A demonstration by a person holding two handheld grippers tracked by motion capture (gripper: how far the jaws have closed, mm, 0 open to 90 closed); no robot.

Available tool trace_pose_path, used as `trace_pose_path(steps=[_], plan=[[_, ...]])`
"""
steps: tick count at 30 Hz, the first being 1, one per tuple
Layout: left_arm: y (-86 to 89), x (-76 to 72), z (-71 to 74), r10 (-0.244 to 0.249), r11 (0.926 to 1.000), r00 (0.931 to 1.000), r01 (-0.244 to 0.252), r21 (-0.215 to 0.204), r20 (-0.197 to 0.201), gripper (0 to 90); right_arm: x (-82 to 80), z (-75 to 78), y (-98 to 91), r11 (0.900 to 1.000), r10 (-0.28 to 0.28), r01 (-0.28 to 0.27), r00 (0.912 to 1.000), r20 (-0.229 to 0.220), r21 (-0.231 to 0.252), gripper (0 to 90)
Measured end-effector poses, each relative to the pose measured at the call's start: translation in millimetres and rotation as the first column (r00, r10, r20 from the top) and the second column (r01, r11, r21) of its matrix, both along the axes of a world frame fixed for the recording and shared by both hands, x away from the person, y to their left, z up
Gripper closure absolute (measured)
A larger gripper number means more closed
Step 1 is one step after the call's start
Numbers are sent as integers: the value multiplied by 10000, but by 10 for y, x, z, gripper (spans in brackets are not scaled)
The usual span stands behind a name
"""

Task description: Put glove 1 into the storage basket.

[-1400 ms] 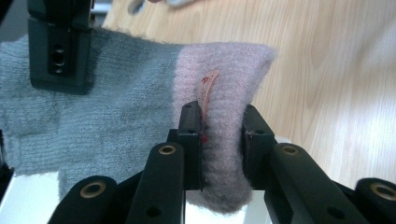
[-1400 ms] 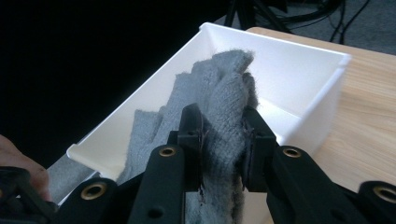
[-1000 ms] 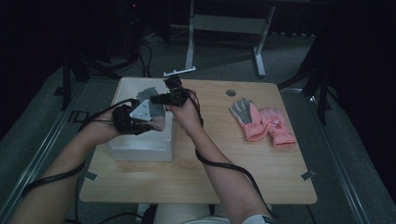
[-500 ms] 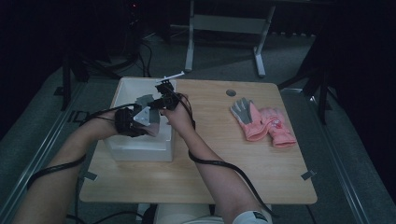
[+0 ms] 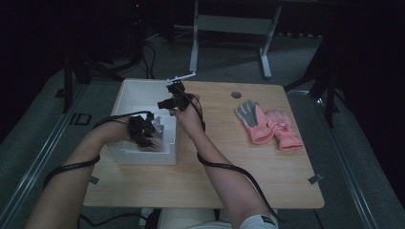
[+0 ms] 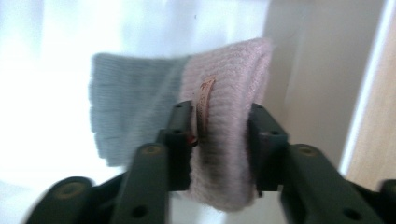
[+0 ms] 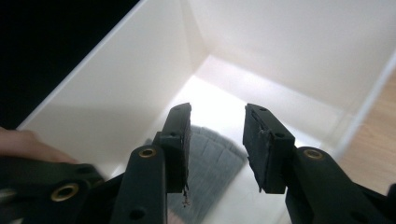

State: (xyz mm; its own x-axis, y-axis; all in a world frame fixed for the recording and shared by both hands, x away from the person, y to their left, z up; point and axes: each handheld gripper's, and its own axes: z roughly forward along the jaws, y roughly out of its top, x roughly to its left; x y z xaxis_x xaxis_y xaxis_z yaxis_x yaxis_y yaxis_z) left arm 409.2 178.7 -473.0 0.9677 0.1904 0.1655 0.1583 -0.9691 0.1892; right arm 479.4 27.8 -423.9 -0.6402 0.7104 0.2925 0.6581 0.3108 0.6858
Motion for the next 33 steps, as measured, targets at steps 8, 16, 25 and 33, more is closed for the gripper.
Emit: trace_pose_path(steps=[8,16,25,33], plan=[[59,-27,83,588,9975,9977,-574,-410,328,418,-66,218,-267,9976,-41,9,9989,460,697,581],[69,-85,185,966,9930,9941,-929,-734,485,402,-178,254,-481,9963,217,-261,9983,542,815,573],[29,-195,450,1329,9760,9881,-1168,-1840,779,403,-315,265,-816,9963,282,-347,9962,829,786,562],[-146,-272,807,1263,9483,9880,-939,-3031,889,425,-406,242,-1136,9976,318,-383,9935,1091,584,529]])
